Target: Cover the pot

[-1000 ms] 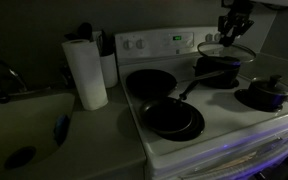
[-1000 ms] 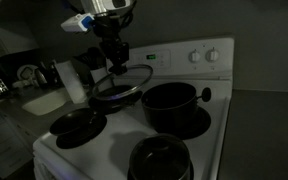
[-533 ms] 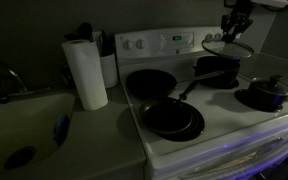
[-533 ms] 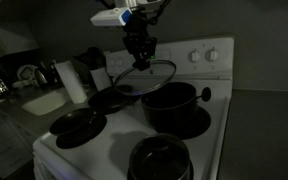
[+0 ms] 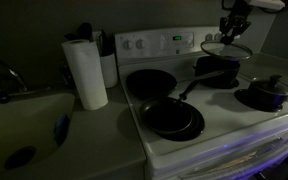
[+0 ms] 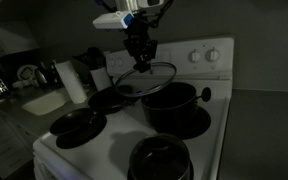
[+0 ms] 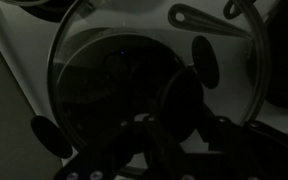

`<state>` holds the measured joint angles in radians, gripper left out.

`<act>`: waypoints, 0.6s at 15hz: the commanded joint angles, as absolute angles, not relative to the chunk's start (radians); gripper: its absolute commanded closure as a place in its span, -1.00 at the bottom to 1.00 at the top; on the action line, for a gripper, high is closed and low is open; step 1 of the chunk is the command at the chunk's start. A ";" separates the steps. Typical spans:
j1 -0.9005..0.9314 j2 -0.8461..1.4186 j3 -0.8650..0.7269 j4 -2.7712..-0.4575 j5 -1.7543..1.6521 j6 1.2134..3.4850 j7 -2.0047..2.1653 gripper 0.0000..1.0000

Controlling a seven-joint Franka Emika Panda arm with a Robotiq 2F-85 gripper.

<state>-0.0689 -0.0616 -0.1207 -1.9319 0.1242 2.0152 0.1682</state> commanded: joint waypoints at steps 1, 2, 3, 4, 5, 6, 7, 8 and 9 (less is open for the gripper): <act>-0.087 -0.021 -0.121 -1.897 0.113 1.988 0.127 0.73; -0.089 -0.010 -0.123 -1.891 0.109 1.986 0.118 0.73; -0.092 0.006 -0.125 -1.879 0.104 1.979 0.106 0.73; -0.095 0.021 -0.127 -1.867 0.101 1.977 0.093 0.73; -0.098 0.036 -0.128 -1.854 0.095 1.973 0.088 0.73; -0.101 0.051 -0.128 -1.838 0.093 1.972 0.078 0.73; -0.104 0.069 -0.128 -1.821 0.095 1.970 0.067 0.73; -0.107 0.090 -0.129 -1.799 0.101 1.968 0.058 0.73; -0.111 0.114 -0.130 -1.780 0.112 1.971 0.047 0.73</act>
<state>-0.0925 0.0469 -0.1293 -1.8778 0.1038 2.0118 0.0903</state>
